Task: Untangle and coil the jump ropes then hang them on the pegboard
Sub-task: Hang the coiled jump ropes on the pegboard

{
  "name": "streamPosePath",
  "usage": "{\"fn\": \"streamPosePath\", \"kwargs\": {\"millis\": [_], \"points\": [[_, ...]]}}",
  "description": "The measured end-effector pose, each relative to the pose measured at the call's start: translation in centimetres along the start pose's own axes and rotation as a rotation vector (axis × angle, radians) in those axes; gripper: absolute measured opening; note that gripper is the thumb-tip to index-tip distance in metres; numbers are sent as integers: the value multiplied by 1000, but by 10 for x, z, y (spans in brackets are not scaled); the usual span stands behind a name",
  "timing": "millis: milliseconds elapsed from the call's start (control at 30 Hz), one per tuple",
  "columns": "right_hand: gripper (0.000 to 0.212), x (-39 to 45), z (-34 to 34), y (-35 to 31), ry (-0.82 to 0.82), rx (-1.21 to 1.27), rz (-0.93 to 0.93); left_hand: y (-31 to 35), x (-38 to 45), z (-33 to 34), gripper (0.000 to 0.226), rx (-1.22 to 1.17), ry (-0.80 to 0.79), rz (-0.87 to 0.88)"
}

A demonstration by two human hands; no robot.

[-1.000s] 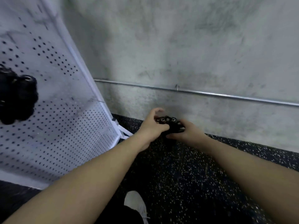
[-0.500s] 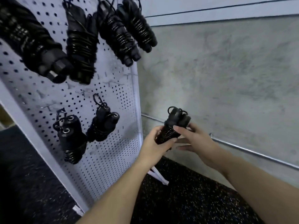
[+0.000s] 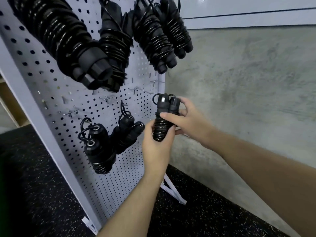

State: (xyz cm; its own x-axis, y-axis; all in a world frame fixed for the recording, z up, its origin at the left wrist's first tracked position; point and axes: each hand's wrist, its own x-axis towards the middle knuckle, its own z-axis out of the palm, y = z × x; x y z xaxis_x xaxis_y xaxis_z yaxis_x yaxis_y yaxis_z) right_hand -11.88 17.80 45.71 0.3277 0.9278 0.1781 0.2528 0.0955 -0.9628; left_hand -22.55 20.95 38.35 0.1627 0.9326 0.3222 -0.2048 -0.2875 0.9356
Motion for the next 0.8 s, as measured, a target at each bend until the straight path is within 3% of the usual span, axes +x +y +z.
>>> {"fn": "streamPosePath", "kwargs": {"millis": [800], "points": [[58,36,0,5,-85,113,47,-1,24,6,41,113,140,29]]}}
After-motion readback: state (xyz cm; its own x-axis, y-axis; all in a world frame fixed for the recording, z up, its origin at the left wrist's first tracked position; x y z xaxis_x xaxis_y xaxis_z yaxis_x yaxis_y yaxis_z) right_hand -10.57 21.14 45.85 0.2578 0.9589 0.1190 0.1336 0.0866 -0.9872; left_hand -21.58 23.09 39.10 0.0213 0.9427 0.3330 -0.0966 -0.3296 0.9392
